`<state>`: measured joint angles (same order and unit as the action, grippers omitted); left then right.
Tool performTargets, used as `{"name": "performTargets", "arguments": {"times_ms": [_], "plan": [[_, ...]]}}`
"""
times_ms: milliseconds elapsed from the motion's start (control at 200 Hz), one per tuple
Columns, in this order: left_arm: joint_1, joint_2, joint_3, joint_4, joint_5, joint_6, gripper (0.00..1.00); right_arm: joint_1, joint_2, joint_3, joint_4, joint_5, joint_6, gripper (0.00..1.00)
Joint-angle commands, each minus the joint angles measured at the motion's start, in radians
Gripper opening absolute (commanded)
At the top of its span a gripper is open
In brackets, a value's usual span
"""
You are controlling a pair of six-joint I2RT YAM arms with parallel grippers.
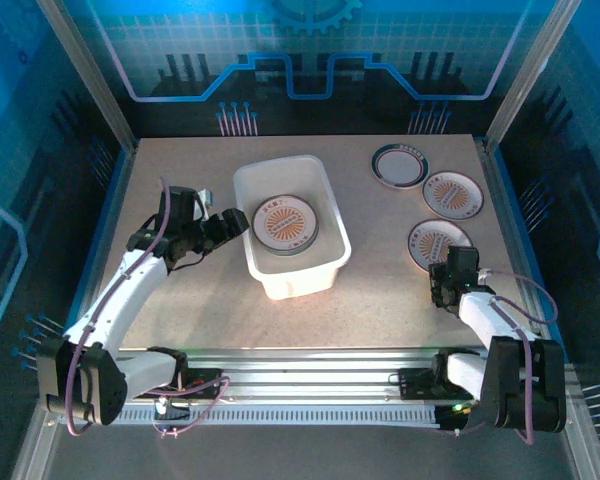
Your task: Place the plates into the plastic bin on the countertop
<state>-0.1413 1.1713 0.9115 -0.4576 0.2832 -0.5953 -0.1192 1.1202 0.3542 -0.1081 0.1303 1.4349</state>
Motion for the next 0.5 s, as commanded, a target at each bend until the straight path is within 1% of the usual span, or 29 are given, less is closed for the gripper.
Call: {"name": "performTargets", "arguments": {"times_ms": [0,185,420,495], "plan": [[0.003,0.008,0.011,0.011,-0.01,0.011,0.8,-0.014,0.034,0.005,0.19,0.014,-0.019,0.49],[0.003,0.005,0.011,0.004,-0.014,0.012,0.8,-0.014,0.055,0.01,0.22,0.009,-0.02,0.49],[0.002,0.008,0.012,0.002,-0.016,0.009,0.8,-0.014,-0.003,0.02,0.192,0.055,-0.03,0.49],[0.002,0.01,0.013,0.002,-0.016,0.008,0.8,-0.015,-0.008,0.023,0.186,0.044,-0.026,0.49]]}}
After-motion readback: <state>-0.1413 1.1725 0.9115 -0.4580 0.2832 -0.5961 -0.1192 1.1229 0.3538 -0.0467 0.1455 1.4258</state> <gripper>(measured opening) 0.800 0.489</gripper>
